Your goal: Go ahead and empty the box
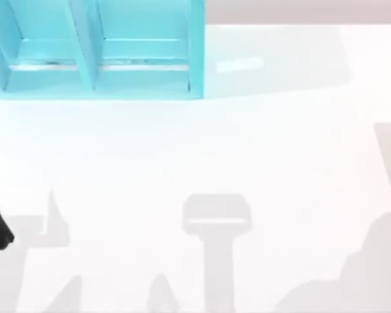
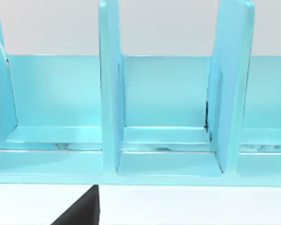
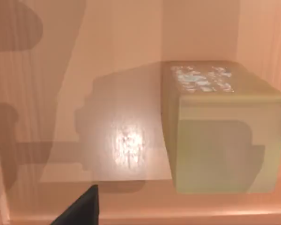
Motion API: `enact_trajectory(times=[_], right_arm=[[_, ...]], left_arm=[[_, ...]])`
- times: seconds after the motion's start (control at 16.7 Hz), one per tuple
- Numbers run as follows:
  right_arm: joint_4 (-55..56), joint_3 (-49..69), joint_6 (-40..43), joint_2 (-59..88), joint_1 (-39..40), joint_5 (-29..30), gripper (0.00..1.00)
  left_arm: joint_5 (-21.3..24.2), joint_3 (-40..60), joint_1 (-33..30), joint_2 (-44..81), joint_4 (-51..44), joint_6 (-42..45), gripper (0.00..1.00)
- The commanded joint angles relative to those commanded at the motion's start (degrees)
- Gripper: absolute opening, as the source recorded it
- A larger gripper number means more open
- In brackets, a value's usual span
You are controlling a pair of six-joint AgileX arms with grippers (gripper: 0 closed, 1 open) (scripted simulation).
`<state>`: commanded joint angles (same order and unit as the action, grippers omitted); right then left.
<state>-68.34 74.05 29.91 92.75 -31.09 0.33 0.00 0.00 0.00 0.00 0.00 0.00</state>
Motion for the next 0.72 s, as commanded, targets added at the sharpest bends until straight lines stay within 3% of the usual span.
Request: enact_trajectory(times=[0.48, 0.72], right_arm=[[-2.4, 2.3, 1.3, 2.5, -1.2, 0.0, 1.0], [4.1, -2.6, 1.1, 4.4, -1.3, 0.0, 1.0]], left_arm=[[0.0, 0.0, 0.0, 0.0, 0.0, 0.0, 1.0], [0.0, 0.0, 0.0, 0.0, 0.0, 0.0, 1.0]])
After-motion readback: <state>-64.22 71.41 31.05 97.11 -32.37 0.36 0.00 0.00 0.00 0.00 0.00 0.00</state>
